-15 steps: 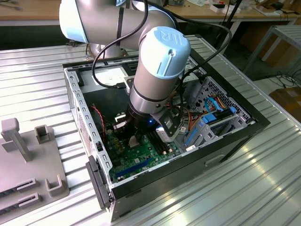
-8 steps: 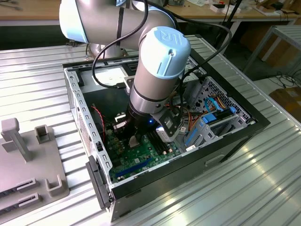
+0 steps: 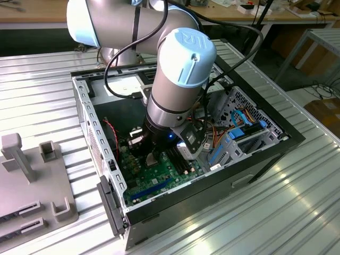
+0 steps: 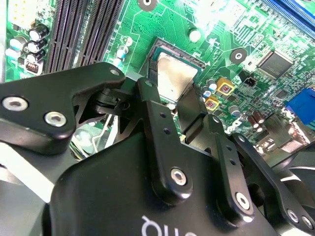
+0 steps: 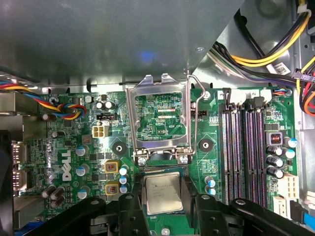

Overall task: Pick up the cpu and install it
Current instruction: 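Place the cpu into insertion slot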

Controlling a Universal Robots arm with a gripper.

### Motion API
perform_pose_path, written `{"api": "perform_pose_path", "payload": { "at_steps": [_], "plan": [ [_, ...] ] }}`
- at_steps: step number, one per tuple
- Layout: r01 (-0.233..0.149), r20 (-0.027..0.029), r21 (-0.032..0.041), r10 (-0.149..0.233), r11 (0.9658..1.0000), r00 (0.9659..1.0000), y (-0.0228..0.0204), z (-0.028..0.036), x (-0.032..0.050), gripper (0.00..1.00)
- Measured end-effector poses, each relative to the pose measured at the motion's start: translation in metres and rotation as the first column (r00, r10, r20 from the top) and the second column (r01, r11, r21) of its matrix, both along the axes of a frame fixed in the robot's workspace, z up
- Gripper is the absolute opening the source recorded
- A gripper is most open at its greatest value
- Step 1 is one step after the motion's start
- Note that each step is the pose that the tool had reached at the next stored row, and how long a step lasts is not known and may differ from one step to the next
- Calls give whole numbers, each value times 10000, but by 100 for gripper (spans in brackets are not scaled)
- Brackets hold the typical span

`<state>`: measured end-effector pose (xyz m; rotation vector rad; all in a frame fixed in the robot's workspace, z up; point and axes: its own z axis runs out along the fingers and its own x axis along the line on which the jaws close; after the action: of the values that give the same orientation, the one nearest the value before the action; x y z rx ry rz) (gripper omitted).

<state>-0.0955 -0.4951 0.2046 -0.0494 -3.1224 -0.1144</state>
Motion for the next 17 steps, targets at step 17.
{"api": "perform_pose_path", "payload": {
  "at_steps": [17],
  "plan": [
    [701, -1, -3, -701, 9975, 9975, -1, -3, -1, 42]
  ]
}}
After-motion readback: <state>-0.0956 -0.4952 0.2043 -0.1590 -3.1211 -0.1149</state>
